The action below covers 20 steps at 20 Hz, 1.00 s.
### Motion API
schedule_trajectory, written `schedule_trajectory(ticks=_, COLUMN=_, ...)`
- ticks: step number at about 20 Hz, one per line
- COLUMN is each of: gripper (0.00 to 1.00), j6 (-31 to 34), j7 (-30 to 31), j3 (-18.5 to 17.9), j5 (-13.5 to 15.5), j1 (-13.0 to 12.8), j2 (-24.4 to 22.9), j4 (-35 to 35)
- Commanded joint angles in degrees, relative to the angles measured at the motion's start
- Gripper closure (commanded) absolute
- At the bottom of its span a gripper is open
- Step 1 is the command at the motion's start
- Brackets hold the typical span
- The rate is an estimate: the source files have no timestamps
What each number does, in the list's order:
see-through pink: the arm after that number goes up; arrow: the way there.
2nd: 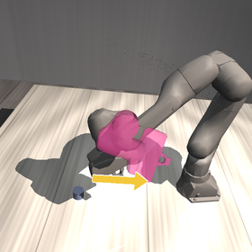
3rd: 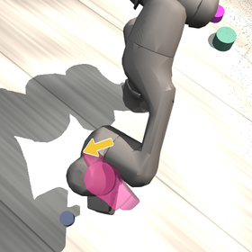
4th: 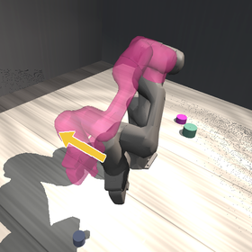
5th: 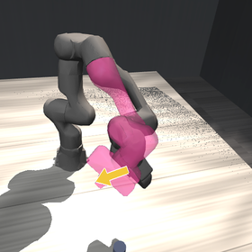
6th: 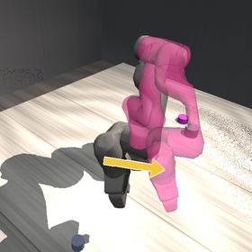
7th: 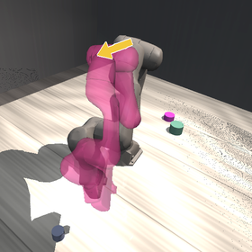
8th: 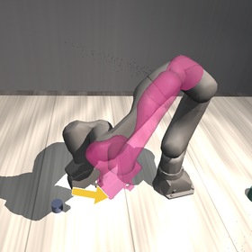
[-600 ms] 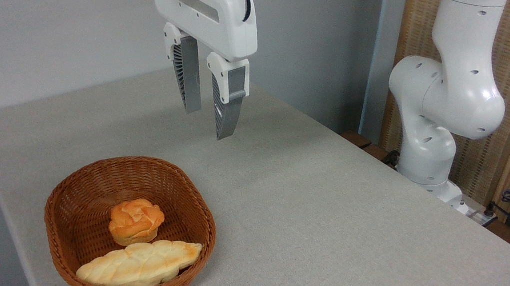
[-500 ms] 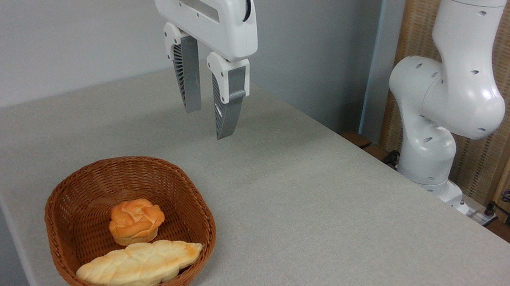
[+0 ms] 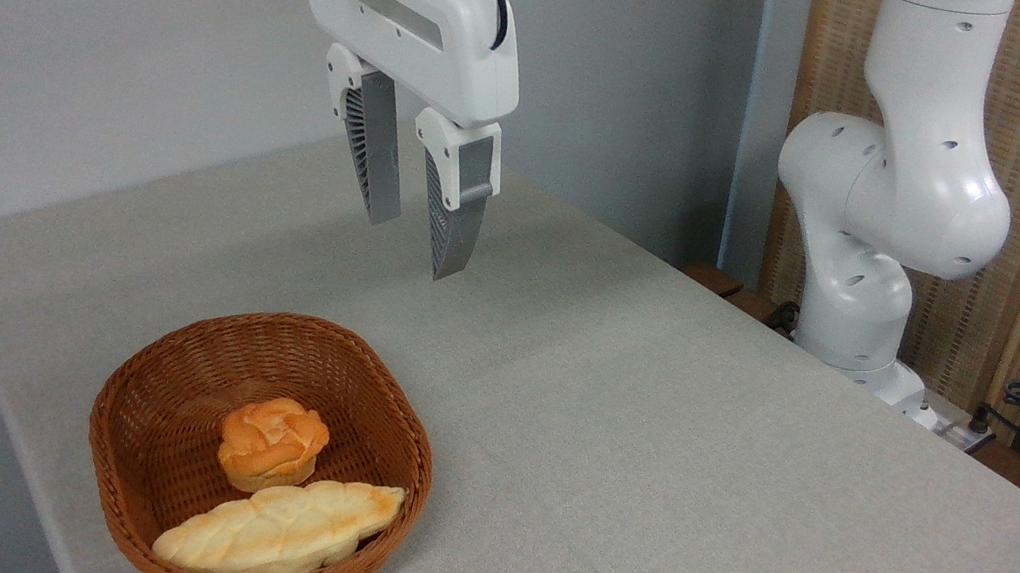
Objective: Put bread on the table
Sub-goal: 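Lower the open gripper down over the round orange bun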
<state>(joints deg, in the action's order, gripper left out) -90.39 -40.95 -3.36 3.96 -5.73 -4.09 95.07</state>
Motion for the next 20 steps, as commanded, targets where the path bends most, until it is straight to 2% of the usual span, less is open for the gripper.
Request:
schedule_trajectory(ticks=1, gripper=0.00, j6=0.0, j7=-0.4, j3=-0.6, j5=1.0, j1=-0.6, j2=0.4, j4=-1.0)
schedule_trajectory(ticks=3, gripper=0.00, j6=-2.7, j7=0.1, j3=-0.2, j5=1.1, j1=-0.8, j2=0.5, j4=-0.3)
schedule_trajectory(ticks=11, gripper=0.00, j6=-19.5, j7=7.5, j3=0.1, j5=1.2, j1=-5.0, j2=4.2, j4=6.4)
schedule_trajectory(ticks=13, gripper=0.00, j6=-24.9, j7=10.1, j3=0.3, j5=0.7, j1=-5.2, j2=5.0, j4=8.9)
schedule_trajectory(ticks=20, gripper=0.00, j6=-37.6, j7=10.2, j3=0.3, j5=0.3, j1=-5.1, j2=7.7, j4=15.4)
